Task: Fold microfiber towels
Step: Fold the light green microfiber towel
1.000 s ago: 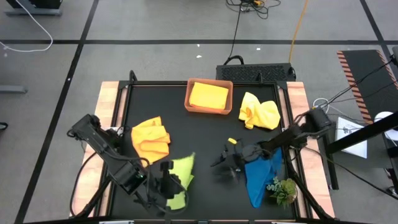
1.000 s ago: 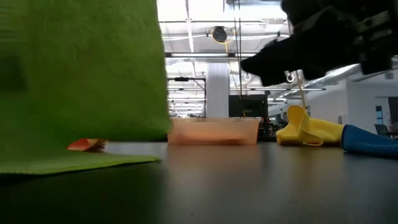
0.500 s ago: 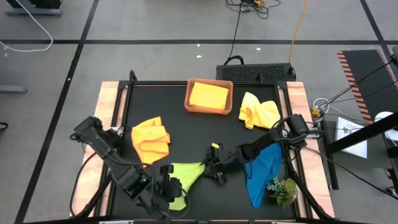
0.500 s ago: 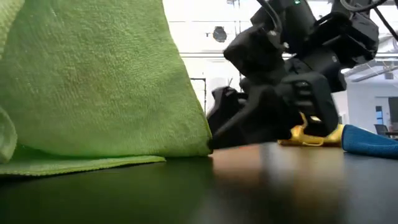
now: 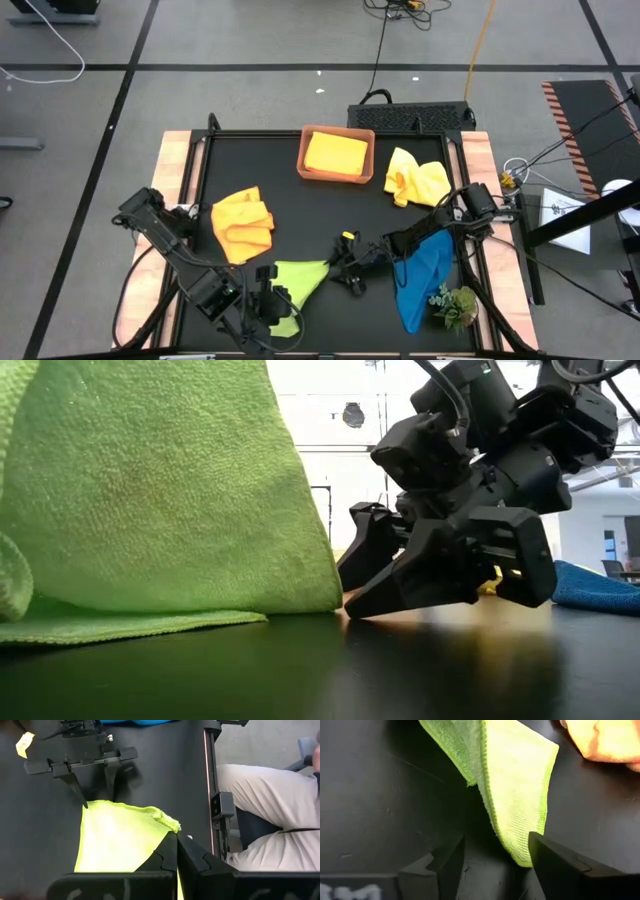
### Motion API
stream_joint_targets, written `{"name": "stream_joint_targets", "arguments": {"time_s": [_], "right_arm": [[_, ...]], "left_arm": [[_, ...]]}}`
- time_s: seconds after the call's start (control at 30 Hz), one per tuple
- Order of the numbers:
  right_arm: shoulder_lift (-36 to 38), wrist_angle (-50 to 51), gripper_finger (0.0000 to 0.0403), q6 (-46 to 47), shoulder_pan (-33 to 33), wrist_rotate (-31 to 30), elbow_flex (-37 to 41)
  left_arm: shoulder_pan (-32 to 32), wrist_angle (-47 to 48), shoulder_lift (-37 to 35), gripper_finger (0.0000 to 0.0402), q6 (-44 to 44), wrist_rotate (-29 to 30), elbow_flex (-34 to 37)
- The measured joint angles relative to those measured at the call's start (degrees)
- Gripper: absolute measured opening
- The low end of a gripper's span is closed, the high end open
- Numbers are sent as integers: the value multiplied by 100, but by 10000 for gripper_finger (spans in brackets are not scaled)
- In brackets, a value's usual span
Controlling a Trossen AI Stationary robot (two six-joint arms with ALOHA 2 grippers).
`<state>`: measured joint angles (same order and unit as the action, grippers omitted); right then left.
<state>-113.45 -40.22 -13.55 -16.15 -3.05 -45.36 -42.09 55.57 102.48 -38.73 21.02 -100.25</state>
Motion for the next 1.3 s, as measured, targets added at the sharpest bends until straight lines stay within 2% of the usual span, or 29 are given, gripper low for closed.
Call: {"name": "stream_joint_targets", "arguments": {"time_s": [0.13, 0.4, 0.47, 0.7, 0.9, 1.03, 1.2, 1.3], "right_arm": [[0, 131, 156, -122, 35, -235, 0], [27, 241, 25, -504, 191, -292, 4], [136, 371, 7, -499, 186, -367, 9], [1389, 1512, 2, -517, -356, -1201, 21], [2639, 2452, 1, -292, -1151, -1230, 17], [3225, 2585, 1, -434, -1738, -1266, 20], [3941, 2559, 0, -592, -2270, -1674, 19], [4338, 2550, 0, -601, -2452, -1906, 17]], "left_arm": [[-17, 2, -2, 0, -32, 0, 0], [7, 43, -2, 0, -81, 2, 0], [7, 88, -2, 0, -90, 2, 0], [0, 1122, -5, 0, -941, -118, 0], [0, 2078, -9, 0, -1819, -322, 0], [28, 2539, -9, 0, -2099, -613, -2], [196, 3244, -49, 0, -2161, -927, 0], [316, 3273, -174, 0, -2173, -1051, -22]]}}
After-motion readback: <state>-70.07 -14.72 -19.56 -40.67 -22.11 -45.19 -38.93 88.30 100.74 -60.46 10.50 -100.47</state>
